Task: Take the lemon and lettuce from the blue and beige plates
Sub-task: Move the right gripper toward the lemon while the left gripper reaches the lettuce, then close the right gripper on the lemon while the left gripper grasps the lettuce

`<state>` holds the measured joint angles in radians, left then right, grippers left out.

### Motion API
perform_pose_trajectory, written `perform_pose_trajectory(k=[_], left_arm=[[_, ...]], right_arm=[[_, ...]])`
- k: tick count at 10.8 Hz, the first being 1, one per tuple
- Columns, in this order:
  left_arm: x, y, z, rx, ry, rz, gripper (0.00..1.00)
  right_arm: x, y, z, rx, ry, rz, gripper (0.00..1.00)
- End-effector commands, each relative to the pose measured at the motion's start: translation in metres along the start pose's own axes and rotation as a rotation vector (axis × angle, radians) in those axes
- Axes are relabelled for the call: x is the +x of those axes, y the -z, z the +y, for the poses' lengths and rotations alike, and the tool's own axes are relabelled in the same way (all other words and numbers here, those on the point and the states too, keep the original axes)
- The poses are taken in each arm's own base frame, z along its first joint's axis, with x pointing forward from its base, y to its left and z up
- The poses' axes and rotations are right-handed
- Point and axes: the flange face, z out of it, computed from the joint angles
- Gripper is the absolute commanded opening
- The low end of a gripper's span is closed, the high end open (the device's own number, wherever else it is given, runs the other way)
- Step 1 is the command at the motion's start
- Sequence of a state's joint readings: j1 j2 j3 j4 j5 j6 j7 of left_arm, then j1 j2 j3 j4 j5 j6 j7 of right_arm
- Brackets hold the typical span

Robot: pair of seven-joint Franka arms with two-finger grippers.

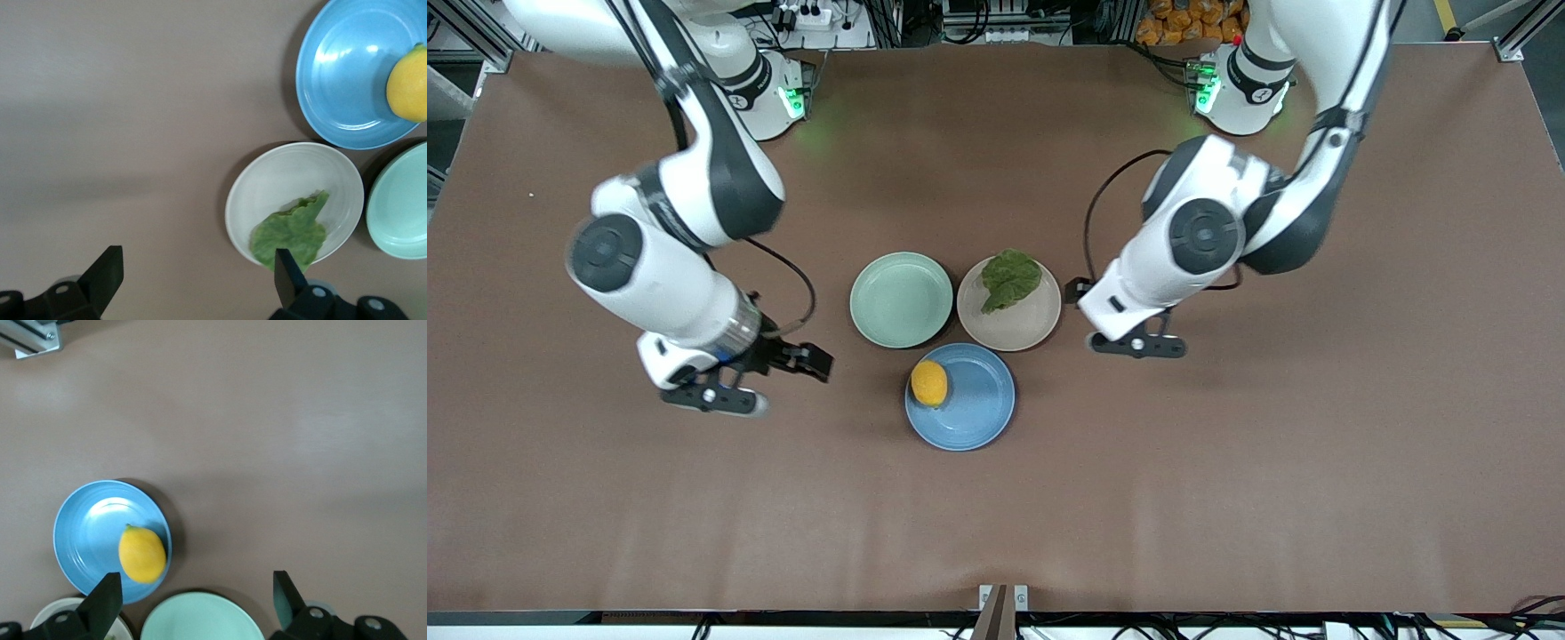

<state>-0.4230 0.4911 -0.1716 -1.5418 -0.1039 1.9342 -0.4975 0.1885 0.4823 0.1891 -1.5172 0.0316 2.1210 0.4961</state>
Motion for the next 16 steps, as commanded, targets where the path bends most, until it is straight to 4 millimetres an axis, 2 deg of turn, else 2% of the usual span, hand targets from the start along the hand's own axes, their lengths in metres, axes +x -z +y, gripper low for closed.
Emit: perform_pose_trajectory(k=[1,2,4,5,7,10,12,13,14,15,16], left_arm=[[-0.01,-0.048,0.042,0.001,0.062,0.005,1.0],[-0.014,-0.063,0.051,0.011,0.067,0.009,1.0],[-0.035,-0.108,0.074,0.052,0.059,-0.042,1.0],[-0.042,-0.129,0.084,0.06,0.063,-0.051,1.0],[-0.051,-0.158,0.096,0.073,0.061,-0.065,1.0],[-0.047,-0.177,0.1,0.037,0.069,-0.045,1.0],[-0.054,-0.197,0.11,0.032,0.052,-0.039,1.0],[-0.055,-0.204,0.111,0.032,0.05,-0.037,1.0],[-0.055,-0.204,0.112,0.031,0.048,-0.036,1.0],[-0.057,-0.204,0.114,0.031,0.045,-0.035,1.0],[-0.057,-0.206,0.113,0.032,0.045,-0.038,1.0]], right_arm=[[-0.005,-0.058,-0.034,0.011,0.011,0.026,1.0],[-0.01,-0.088,-0.043,-0.007,0.01,0.044,1.0],[-0.029,-0.133,-0.065,-0.037,0.023,0.055,1.0],[-0.041,-0.151,-0.076,-0.053,0.041,0.053,1.0],[-0.06,-0.183,-0.092,-0.084,0.051,0.064,1.0],[-0.077,-0.207,-0.107,-0.111,0.063,0.074,1.0],[-0.084,-0.212,-0.115,-0.102,0.075,0.071,1.0],[-0.084,-0.213,-0.115,-0.111,0.09,0.081,0.83],[-0.084,-0.216,-0.115,-0.113,0.096,0.082,0.6],[-0.082,-0.214,-0.116,-0.111,0.095,0.086,0.41],[-0.082,-0.214,-0.116,-0.111,0.096,0.085,0.29]])
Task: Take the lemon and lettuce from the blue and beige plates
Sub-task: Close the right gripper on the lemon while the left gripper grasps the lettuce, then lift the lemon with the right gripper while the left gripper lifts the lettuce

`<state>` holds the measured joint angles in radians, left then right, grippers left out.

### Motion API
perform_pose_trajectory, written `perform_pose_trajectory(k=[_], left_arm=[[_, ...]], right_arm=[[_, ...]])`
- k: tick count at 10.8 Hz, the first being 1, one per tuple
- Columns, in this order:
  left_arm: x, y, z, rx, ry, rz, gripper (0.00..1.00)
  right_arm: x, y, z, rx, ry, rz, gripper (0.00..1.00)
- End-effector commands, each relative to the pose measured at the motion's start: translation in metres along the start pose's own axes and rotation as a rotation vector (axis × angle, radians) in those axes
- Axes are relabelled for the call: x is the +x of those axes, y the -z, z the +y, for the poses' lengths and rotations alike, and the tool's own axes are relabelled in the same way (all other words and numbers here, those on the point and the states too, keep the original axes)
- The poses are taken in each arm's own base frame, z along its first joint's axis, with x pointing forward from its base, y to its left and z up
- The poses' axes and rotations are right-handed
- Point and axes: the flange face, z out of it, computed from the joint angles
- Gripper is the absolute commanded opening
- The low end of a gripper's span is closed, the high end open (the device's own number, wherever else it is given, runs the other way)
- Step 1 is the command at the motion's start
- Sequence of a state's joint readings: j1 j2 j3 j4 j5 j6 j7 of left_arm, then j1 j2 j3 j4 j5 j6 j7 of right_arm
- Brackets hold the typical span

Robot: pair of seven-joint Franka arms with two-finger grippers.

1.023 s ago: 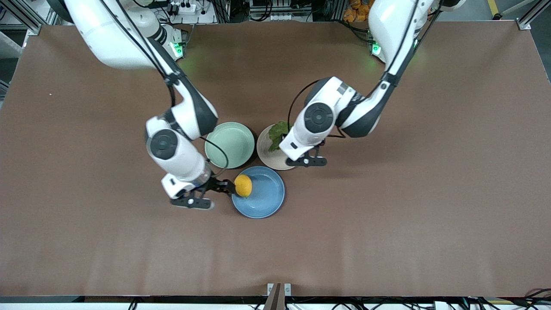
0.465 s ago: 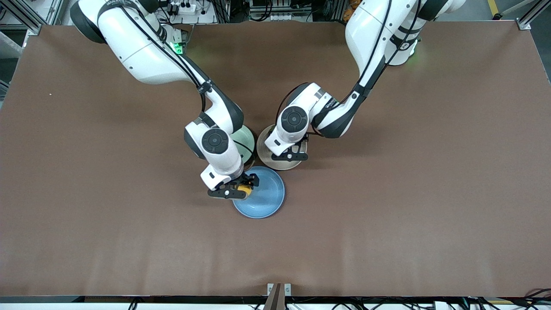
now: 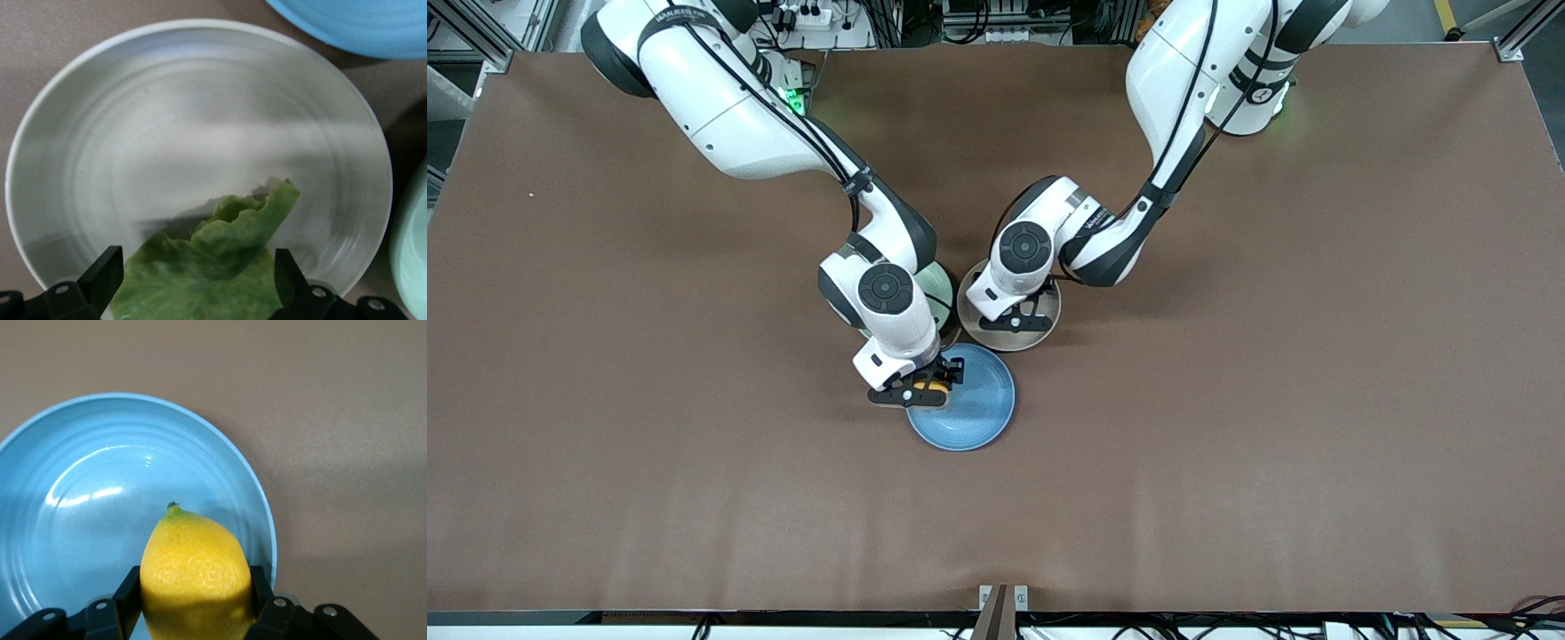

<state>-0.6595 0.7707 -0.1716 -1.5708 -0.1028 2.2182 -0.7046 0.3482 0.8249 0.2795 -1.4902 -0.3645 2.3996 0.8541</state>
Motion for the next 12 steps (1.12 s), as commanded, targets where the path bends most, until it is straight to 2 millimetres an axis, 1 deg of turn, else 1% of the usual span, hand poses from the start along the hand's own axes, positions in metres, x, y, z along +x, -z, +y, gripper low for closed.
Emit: perform_pose_trajectory(k=[1,2,3,4,5,6,7,8,9,10,11,12], left_arm=[[0.0,-0.003,0.003,0.0,0.019,0.007,1.0],[-0.004,-0.011,0.008,0.007,0.01,0.001,1.0],[-0.005,-0.016,0.009,0.011,0.007,-0.002,1.0],[-0.005,-0.018,0.009,0.011,0.006,-0.002,1.0],[-0.004,-0.018,0.009,0.012,0.006,0.0,1.0],[-0.004,-0.018,0.008,0.013,0.004,0.001,0.68],[-0.001,-0.014,0.007,0.009,0.004,0.005,0.25],[0.0,-0.012,0.006,0.003,0.013,0.004,0.04],[0.0,-0.007,0.006,0.001,0.015,0.007,0.0],[-0.001,0.0,0.007,-0.001,0.014,0.01,0.0],[-0.002,0.006,0.008,0.002,0.012,0.008,0.0],[-0.001,0.011,0.006,0.009,0.015,0.001,0.0]], right_arm=[[0.009,0.002,-0.006,0.0,-0.009,0.022,0.24],[0.012,0.007,-0.005,0.0,-0.021,0.019,0.21],[0.017,0.016,-0.002,-0.023,-0.029,0.004,0.21],[0.018,0.033,-0.003,-0.042,-0.026,-0.014,0.21],[0.026,0.048,0.006,-0.041,-0.043,-0.015,0.21],[0.038,0.062,0.02,-0.024,-0.072,-0.019,0.19],[0.047,0.081,0.042,-0.028,-0.077,-0.031,0.19],[0.052,0.103,0.063,-0.027,-0.068,-0.058,0.19],[0.058,0.118,0.095,-0.045,-0.048,-0.079,0.19],[0.062,0.135,0.129,-0.044,-0.041,-0.087,0.19],[0.062,0.149,0.159,-0.046,-0.033,-0.108,0.19],[0.064,0.155,0.191,-0.071,-0.018,-0.135,0.18]])
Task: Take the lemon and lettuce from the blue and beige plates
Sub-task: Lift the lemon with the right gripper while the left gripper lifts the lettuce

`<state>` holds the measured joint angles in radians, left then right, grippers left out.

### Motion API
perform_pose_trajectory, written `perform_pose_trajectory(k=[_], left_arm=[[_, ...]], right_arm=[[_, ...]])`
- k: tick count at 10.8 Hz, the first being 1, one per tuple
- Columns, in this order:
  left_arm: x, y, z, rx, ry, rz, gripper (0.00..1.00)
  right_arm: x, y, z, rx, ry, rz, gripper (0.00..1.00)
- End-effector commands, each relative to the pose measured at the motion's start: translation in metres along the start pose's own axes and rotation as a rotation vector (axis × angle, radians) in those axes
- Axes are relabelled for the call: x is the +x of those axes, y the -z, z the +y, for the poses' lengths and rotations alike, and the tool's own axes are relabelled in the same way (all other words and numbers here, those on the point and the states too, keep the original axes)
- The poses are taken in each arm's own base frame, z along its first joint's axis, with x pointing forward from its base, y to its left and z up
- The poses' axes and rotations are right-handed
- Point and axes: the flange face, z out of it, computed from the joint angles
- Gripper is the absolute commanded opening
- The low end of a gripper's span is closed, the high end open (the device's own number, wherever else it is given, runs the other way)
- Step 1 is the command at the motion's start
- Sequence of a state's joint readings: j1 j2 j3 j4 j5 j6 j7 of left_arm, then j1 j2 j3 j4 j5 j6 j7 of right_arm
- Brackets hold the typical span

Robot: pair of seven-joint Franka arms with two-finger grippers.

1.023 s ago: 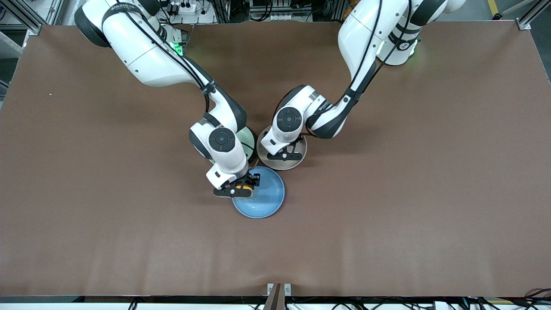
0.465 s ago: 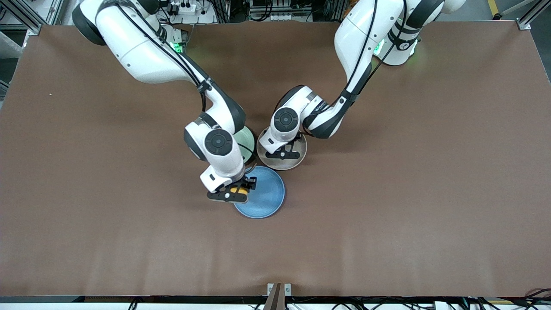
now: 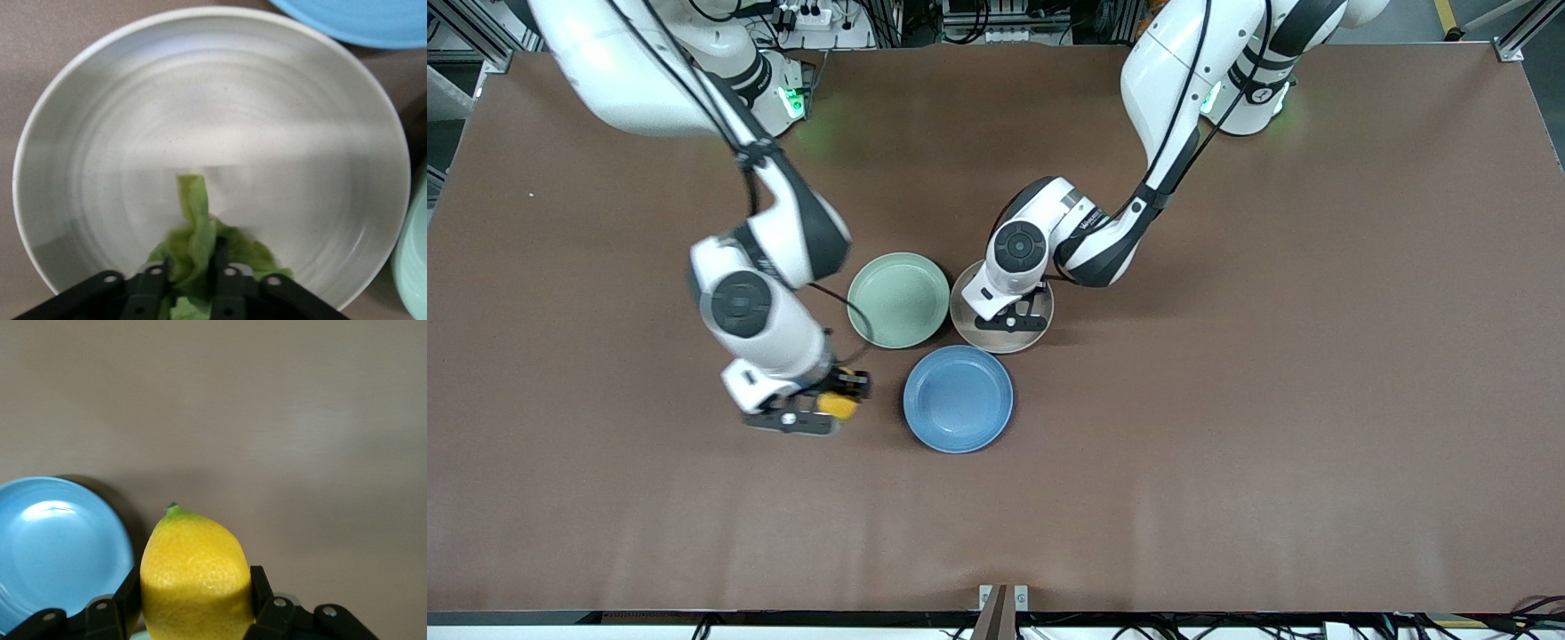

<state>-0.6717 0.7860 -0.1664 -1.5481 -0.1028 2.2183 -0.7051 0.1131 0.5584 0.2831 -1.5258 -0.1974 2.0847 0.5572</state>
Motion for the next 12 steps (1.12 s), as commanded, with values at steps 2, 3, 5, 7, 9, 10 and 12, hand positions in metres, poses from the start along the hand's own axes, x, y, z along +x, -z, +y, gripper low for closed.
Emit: perform_pose_trajectory(k=[2,3,5,7,9,10,12], left_arm=[[-0.003,0.039,-0.007,0.036,0.019,-0.013,0.0],[-0.003,0.055,-0.01,0.041,0.02,-0.011,0.0],[0.006,0.091,-0.028,0.035,0.049,-0.003,0.0],[0.018,0.125,-0.054,0.033,0.088,-0.002,0.0],[0.039,0.153,-0.093,0.041,0.136,0.017,0.0],[0.051,0.16,-0.112,0.051,0.156,0.032,0.0],[0.069,0.175,-0.145,0.085,0.181,0.072,0.0]], right_arm=[[-0.013,0.016,0.109,-0.072,0.073,-0.068,0.16],[-0.013,0.01,0.134,-0.077,0.088,-0.089,0.16],[-0.014,0.008,0.19,-0.066,0.134,-0.111,0.16],[-0.018,0.005,0.231,-0.005,0.157,-0.119,0.16],[-0.034,-0.017,0.274,-0.01,0.205,-0.096,0.16],[-0.041,-0.032,0.282,-0.013,0.201,-0.085,0.16],[-0.051,-0.059,0.299,-0.019,0.205,-0.06,0.16]])
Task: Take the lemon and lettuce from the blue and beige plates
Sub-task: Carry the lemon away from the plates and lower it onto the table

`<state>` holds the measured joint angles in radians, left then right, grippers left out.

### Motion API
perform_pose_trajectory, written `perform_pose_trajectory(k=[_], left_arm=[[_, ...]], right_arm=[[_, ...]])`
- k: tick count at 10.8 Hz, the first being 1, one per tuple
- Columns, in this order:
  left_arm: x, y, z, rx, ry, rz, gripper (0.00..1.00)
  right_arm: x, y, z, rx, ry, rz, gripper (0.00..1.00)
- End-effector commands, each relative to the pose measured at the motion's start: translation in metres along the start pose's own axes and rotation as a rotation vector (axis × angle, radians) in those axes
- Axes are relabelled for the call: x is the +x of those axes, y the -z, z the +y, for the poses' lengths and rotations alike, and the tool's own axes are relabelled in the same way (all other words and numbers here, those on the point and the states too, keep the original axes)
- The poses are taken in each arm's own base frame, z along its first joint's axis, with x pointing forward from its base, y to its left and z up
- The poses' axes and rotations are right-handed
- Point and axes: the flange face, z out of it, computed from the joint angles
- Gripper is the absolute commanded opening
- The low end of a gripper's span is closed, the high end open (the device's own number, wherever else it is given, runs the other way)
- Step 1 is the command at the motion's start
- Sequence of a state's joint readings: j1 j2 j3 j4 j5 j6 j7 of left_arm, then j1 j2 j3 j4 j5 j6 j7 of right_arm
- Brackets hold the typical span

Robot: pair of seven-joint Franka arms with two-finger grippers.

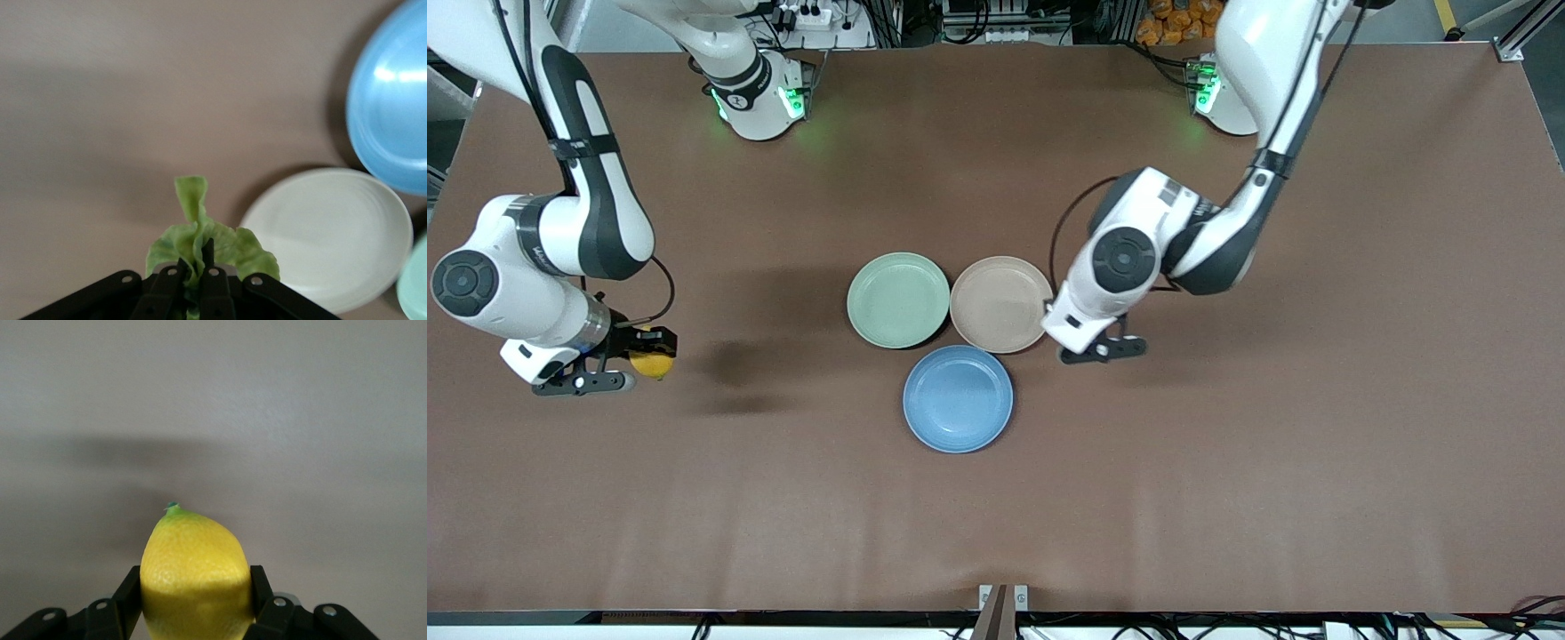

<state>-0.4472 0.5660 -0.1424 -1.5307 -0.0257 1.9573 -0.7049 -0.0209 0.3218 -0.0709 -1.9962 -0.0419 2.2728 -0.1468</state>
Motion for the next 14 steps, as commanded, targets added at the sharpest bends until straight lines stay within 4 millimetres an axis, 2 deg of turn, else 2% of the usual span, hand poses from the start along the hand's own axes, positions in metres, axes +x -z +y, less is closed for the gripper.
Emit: perform_pose_trajectory(k=[1,3,5,6,7,8,9,10,12,14], left_arm=[[0.015,0.013,-0.03,0.054,0.014,0.045,0.0],[0.033,0.022,-0.057,0.073,0.019,0.074,0.0],[0.057,0.027,-0.092,0.069,-0.01,0.07,0.0],[0.066,0.028,-0.11,0.068,-0.029,0.066,0.0],[0.076,0.029,-0.127,0.079,-0.044,0.071,0.0],[0.083,0.03,-0.141,0.089,-0.063,0.075,0.0],[0.093,0.03,-0.159,0.089,-0.089,0.07,0.0],[0.101,0.028,-0.177,0.088,-0.115,0.061,0.0],[0.112,0.025,-0.198,0.084,-0.141,0.053,0.0],[0.127,0.008,-0.23,0.075,-0.188,0.024,0.0]], right_arm=[[-0.021,-0.024,0.004,0.015,0.004,0.038,0.16],[-0.023,-0.045,0.005,0.013,0.002,0.043,0.16],[-0.021,-0.061,0.005,0.009,0.002,0.056,0.19],[-0.019,-0.068,0.005,0.007,-0.005,0.06,0.32],[-0.019,-0.075,0.005,0.024,-0.031,0.064,0.57],[-0.019,-0.079,0.004,0.063,-0.08,0.066,0.94],[-0.017,-0.077,0.004,0.067,-0.078,0.069,1.0],[-0.016,-0.075,0.004,0.068,-0.076,0.068,1.0],[-0.013,-0.071,0.005,0.066,-0.073,0.072,1.0],[-0.004,-0.05,0.007,0.073,-0.071,0.043,1.0]])
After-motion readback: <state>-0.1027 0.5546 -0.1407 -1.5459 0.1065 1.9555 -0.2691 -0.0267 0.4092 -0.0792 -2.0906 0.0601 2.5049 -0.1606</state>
